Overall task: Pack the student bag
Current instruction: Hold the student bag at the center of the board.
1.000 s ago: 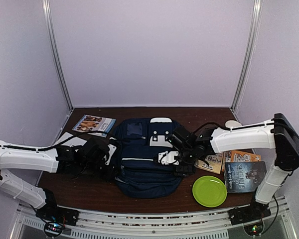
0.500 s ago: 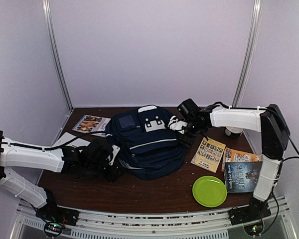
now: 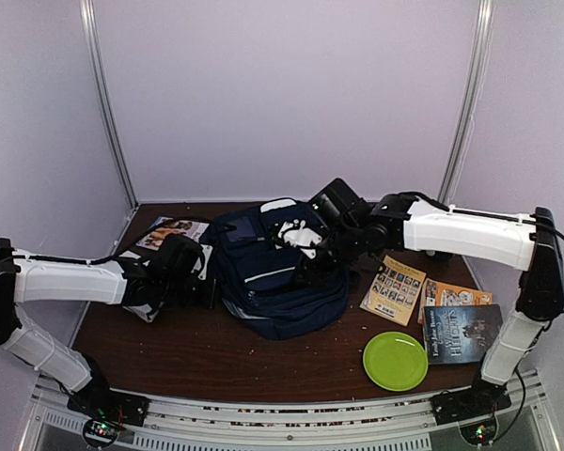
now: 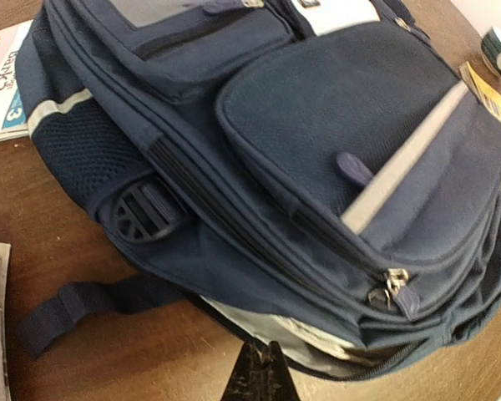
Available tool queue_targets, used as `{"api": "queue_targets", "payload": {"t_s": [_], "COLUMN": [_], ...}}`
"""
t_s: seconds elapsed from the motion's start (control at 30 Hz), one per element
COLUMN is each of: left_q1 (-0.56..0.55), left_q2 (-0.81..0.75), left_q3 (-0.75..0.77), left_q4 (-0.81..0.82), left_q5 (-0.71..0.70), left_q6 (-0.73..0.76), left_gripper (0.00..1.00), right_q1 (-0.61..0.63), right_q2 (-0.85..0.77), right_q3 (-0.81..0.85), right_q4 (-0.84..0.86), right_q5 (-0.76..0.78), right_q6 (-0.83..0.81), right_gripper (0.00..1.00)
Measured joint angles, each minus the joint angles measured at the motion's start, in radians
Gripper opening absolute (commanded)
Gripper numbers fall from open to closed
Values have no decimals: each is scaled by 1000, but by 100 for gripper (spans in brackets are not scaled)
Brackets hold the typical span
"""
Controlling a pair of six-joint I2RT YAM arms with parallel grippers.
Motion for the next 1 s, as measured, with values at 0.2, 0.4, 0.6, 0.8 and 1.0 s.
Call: {"api": "queue_targets", "payload": {"t_s": [0.2, 0.4, 0.6, 0.8, 1.0], "left_q1": [60, 95, 108, 108, 108], "left_q2": [44, 131, 193, 258, 272], "left_q3": [49, 85, 21, 19, 10], "left_q4": [53, 145, 288, 365, 392], "left_q5": [24, 89, 191, 259, 274], "left_q6": [-13, -33, -97, -134, -153], "left_gripper": [0, 0, 0, 0, 0], "right_q1": [69, 90, 92, 97, 106], "right_q2": [218, 385, 430, 436, 449], "right_q3": [154, 309, 343, 360, 360], "right_q4": [-11, -16, -33, -44, -56], "right_q5": [-46, -53, -27, -7, -3], "right_q6": [94, 159, 214, 240, 253], "right_gripper": [34, 36, 40, 40, 36]}}
